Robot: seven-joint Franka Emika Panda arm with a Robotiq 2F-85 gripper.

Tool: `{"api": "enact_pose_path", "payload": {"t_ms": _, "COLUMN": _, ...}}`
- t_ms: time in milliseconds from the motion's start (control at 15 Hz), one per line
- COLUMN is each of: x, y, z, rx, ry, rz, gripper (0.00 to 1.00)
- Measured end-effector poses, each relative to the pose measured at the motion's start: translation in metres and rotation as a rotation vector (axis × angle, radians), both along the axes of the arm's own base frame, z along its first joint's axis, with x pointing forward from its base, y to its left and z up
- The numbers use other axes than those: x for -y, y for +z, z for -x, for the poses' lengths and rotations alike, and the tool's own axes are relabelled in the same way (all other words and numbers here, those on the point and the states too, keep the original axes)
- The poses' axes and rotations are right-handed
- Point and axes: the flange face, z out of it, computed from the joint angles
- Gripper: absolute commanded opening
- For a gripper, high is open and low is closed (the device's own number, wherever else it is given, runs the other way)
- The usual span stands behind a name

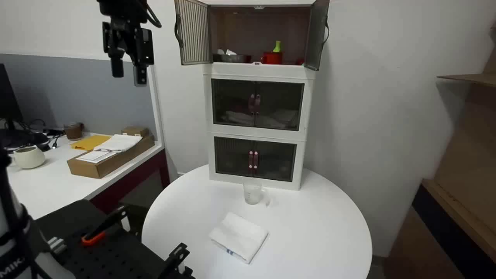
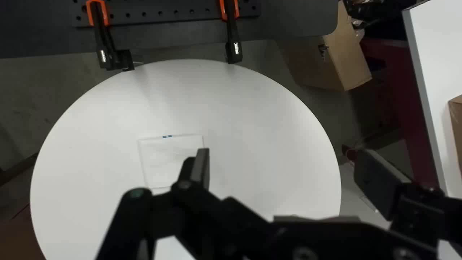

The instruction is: Push closed the door on the top compartment

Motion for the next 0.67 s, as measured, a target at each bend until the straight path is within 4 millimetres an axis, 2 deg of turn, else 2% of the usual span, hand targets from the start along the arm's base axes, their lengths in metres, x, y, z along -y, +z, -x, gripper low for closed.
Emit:
{"api": "enact_pose_path", "payload": {"t_ms": 467, "x": 0.000, "y": 0.000, "z": -0.001, "rx": 0.005, "ry": -0.001, "rz": 0.000, "gripper": 1.00}}
{"api": "enact_pose_path", "payload": {"t_ms": 667, "x": -0.001, "y": 0.011, "z": -0.011, "rx": 0.077, "ry": 0.022, "rz": -0.007, "gripper": 1.00}}
